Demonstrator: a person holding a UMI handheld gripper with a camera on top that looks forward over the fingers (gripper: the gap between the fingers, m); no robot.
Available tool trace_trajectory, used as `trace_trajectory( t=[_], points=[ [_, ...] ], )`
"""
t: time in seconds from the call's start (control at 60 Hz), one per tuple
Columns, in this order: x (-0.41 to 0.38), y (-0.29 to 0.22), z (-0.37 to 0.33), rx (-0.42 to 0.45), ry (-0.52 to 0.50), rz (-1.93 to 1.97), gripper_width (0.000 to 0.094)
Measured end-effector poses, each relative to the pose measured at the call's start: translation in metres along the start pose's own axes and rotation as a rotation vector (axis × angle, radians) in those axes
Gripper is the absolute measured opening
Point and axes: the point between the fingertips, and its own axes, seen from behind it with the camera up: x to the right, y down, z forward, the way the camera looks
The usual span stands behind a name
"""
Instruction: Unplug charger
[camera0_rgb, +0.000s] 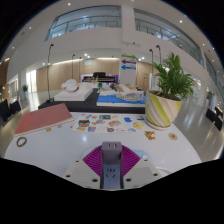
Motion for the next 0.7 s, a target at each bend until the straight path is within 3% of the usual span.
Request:
trace_trajectory(
  t=[0.033,0.133,0.317,0.4,0.533,0.7],
  points=[
    [0.000,-0.004,-0.002,0.005,-0.004,0.007,0.0215],
    [0.004,-0.060,-0.018,0.140,0.006,-0.007,0.0203],
    [0.052,-0.122,-0.050,0.138,0.049,0.020,0.0203],
    [0.094,-0.110,-0.059,0.045,0.093,0.021,0.0202],
    [0.163,-0.046,-0.038,-0.151,0.173,-0.015,0.0211],
    [0.199,0.032,-0.004,-0.322,0.187,-0.015,0.0244]
  ],
)
